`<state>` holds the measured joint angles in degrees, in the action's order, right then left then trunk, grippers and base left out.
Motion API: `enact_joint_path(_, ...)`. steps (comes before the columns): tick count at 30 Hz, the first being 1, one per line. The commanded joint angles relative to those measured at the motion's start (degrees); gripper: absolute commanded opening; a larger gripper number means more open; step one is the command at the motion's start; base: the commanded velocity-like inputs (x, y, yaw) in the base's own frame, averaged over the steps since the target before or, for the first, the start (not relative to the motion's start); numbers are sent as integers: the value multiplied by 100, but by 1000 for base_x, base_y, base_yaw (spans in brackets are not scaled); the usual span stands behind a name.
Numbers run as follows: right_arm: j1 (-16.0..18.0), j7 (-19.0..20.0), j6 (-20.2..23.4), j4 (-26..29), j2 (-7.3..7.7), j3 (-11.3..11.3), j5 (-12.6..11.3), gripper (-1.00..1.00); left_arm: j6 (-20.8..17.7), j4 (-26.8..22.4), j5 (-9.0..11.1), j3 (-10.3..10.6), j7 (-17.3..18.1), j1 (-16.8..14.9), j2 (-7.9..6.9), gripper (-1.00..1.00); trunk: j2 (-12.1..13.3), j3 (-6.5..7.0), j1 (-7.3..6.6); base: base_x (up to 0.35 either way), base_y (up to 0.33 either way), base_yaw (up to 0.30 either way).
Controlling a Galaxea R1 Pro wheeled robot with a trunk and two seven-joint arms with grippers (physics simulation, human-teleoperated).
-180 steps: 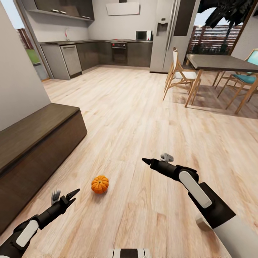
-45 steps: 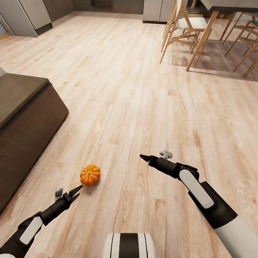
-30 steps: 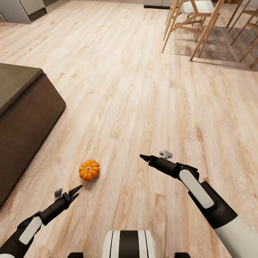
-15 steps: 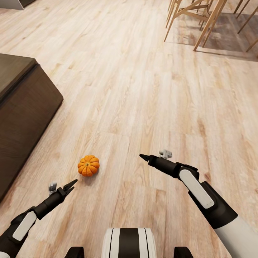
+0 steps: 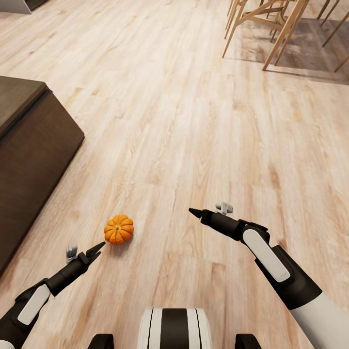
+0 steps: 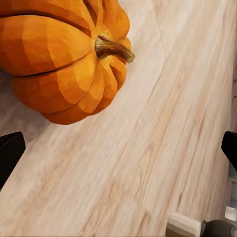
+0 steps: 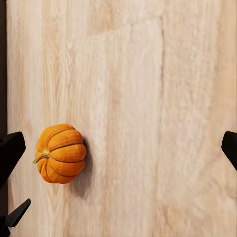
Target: Place each of the two pumpkins and all three candles from the living room inside a cabinet in the living room (use any cabinet), then make sure every cabinet is closed, and position the cauldron so it is next to a table in the living room.
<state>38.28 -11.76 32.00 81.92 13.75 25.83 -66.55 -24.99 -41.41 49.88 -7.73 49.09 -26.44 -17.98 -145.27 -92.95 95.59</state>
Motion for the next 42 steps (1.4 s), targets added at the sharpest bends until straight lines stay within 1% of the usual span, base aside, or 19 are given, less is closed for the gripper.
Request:
enact_joint_path(1, 4, -57, 1, 8, 5, 10, -60, 100, -50, 1, 40, -1, 6, -2, -4, 100, -1, -3, 1, 140, 0, 0)
enact_joint_path(13, 4, -57, 0, 8, 5, 10, -60, 100, -50, 49, 41, -4, 4, -2, -21, 100, -1, -3, 1, 82, 22, 0)
enact_joint_path(23, 4, -61, 0, 8, 5, 10, -60, 100, -50, 63, 48, -21, 4, -2, -22, 100, -1, -3, 1, 15, 7, 0)
enact_joint_path(25, 4, -62, 0, 8, 5, 10, -60, 100, -50, 63, 48, -65, 4, -2, -22, 100, -1, -3, 1, 0, 0, 0)
enact_joint_path(28, 4, -61, 0, 8, 4, 10, -60, 100, -50, 70, 48, -226, 1, -2, -22, 100, -1, -3, 1, 0, 0, 0)
enact_joint_path(30, 4, -61, 0, 8, 4, 10, -60, 100, -50, 71, 45, -251, -5, -2, -22, 100, -1, -3, 1, 0, 0, 0)
enact_joint_path(32, 4, -61, 0, 8, 5, 10, -60, 100, -50, 71, 49, -271, -87, -2, -22, 100, -1, -3, 1, 0, 0, 0)
enact_joint_path(33, 4, -61, 0, 8, 5, 10, -60, 100, -50, 71, 52, -291, -185, -2, -22, 100, -1, -3, 1, 0, 0, 0)
enact_joint_path(36, 4, -62, 0, 8, 5, 10, -60, 100, -50, 72, 56, -438, -587, -2, -13, 100, -1, -3, 1, 0, 0, 0)
enact_joint_path(39, 4, -62, 0, 8, 5, 10, -60, 100, -50, 72, 55, -478, -700, -2, -3, 100, -1, -3, 1, 0, 0, 0)
enact_joint_path(42, 4, -62, 0, 8, 5, 10, -60, 100, -50, 72, 53, -488, -730, -2, 0, 100, -1, -3, 1, 0, 0, 0)
